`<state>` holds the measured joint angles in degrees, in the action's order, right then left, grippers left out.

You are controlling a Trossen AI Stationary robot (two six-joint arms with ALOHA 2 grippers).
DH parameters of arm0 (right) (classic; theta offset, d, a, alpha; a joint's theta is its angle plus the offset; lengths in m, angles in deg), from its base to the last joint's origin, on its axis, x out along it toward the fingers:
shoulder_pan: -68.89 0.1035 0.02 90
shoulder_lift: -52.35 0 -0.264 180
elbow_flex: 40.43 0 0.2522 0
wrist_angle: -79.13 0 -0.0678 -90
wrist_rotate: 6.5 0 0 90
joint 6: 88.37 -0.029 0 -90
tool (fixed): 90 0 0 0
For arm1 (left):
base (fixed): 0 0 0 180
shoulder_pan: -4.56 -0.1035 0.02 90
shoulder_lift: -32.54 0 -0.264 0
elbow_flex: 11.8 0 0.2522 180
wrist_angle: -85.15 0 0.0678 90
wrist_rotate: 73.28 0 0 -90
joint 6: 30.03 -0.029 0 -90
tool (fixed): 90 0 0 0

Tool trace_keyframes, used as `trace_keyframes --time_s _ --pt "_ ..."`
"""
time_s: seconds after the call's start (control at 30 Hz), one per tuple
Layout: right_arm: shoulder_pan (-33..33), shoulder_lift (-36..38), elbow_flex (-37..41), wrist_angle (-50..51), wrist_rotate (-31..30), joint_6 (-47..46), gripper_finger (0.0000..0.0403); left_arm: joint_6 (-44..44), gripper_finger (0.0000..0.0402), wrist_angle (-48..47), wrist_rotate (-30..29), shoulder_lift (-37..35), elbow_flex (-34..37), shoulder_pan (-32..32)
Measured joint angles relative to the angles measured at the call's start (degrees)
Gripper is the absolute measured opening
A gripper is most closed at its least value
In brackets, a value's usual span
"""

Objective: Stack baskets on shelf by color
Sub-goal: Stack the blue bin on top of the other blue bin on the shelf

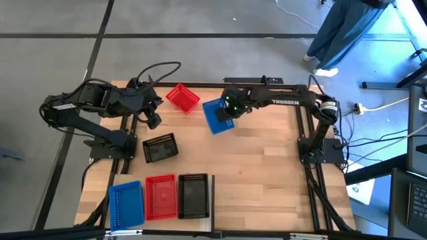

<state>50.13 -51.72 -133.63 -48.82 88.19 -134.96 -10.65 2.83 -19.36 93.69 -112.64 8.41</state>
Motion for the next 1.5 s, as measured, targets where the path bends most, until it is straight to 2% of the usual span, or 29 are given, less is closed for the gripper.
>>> trace_keyframes --time_s 0.17,0.37,0.5,0.67,1.03,1.33,1.5 --pt "0.0 -4.1 0.0 0.4 3.8 0.3 0.0 0.0 0.0041 0.0 0.0 0.0 0.0 0.0" --pt "0.0 -7.6 0.0 0.2 4.0 3.5 0.0 0.0 0.0041 0.0 0.0 0.0 0.0 0.0" --pt "0.0 -7.9 0.0 -1.0 6.1 6.2 0.0002 0.0 0.0041 0.0 0.0 0.0 0.0 0.0" --pt "-0.2 -8.0 0.0 -4.4 7.4 6.5 0.0027 0.0 0.0041 0.0 0.5 0.0 0.0 0.0" --pt "-0.3 -7.8 0.0 -5.8 7.5 7.9 0.0058 0.0 0.0041 0.0 3.8 0.0 0.0 0.0" --pt "-0.1 2.0 0.1 -5.4 4.0 11.4 0.0059 1.2 0.0041 0.0 3.8 0.1 0.0 0.0" --pt "0.3 10.1 0.1 -5.3 1.3 15.6 0.0059 -3.1 0.0041 0.1 4.3 2.5 0.0 0.0"
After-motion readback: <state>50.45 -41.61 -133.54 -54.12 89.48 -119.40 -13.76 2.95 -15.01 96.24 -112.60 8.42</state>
